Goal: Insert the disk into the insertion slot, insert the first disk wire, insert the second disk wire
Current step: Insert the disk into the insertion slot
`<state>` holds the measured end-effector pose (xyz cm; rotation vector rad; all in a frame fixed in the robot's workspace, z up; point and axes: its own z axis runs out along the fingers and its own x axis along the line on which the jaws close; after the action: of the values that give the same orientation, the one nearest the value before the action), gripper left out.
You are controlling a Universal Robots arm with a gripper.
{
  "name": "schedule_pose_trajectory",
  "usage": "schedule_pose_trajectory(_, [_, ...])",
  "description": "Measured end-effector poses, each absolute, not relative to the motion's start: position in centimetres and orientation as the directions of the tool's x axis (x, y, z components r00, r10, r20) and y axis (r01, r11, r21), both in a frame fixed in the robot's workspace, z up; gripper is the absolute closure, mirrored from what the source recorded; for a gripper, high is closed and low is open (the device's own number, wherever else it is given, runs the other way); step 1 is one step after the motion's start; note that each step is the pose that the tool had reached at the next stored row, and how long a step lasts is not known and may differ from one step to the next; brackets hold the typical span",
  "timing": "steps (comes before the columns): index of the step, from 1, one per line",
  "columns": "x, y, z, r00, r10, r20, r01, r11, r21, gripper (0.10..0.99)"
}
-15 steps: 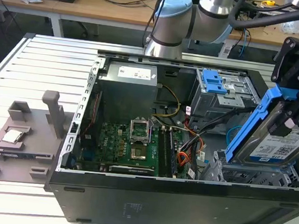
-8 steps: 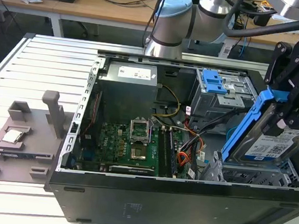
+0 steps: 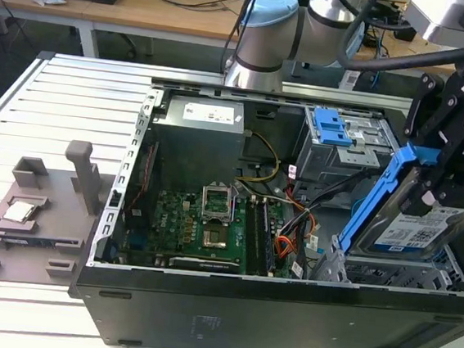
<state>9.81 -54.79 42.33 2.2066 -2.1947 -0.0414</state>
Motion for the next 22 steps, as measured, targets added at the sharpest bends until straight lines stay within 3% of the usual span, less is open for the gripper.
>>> schedule_pose_trajectory(22, [9.8,-54.8,39.0,0.005,-1.0,0.002,-0.999,-0.005,0.039,0.722])
